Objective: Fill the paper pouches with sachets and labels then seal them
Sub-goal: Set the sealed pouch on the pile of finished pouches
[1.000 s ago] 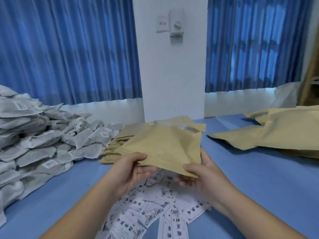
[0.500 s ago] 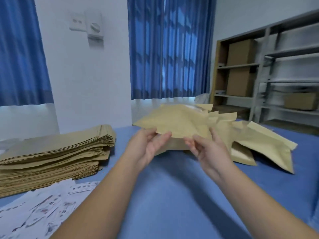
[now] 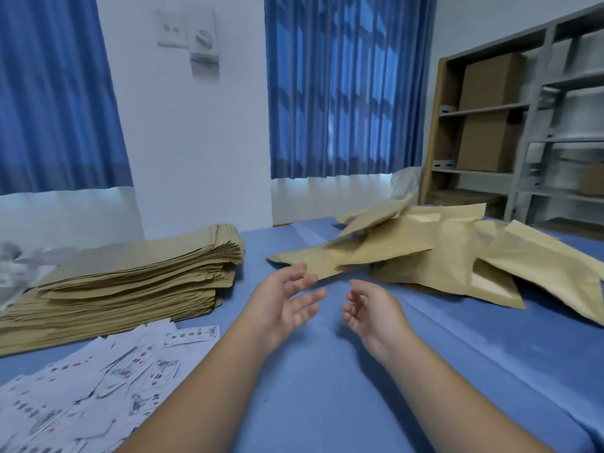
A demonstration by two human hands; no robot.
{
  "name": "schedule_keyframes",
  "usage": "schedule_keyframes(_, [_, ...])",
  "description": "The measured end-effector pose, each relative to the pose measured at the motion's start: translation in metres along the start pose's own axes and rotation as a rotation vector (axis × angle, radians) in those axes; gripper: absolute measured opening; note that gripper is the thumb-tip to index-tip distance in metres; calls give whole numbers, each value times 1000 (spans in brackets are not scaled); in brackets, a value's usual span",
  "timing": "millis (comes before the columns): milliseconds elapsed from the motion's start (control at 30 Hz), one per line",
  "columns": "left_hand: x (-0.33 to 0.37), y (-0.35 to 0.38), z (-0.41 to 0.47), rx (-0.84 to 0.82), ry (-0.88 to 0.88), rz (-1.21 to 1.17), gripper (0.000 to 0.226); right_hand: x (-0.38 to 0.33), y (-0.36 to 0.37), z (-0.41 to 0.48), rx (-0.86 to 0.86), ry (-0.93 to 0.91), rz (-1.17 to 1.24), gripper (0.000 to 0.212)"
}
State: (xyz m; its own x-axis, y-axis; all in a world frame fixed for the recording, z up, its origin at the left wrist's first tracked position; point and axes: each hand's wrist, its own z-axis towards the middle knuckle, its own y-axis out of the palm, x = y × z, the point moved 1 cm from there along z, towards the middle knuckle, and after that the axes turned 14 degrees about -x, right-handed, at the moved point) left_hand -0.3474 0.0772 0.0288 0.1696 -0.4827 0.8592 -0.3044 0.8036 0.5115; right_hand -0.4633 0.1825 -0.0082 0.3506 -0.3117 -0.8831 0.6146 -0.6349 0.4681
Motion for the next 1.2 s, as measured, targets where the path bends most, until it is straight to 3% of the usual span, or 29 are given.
schedule_keyframes(400, [83,-112,-113,283,102,206,14,67,155,-13,-390,142,-76,10])
schedule_keyframes(800, [123,-299,-226,807,103,893,17,125,264,-6,-564,161,-340,19])
schedule_keyframes(867, [115,-318,-230,859,62,1028,20,128,282,3,-590,155,-471,17])
schedule_keyframes(967, [113,-329,-230,895,82,1026,23,137,314,18,-558,88,-720,17])
schedule_keyframes(1133, [110,-335,-228,838,52,1019,24,139,367,63,-543,-454,-1589,51])
schedule_keyframes(1200, [110,-336,-229,836,58,1000,24,137,380,84,-531,-541,-1832,71])
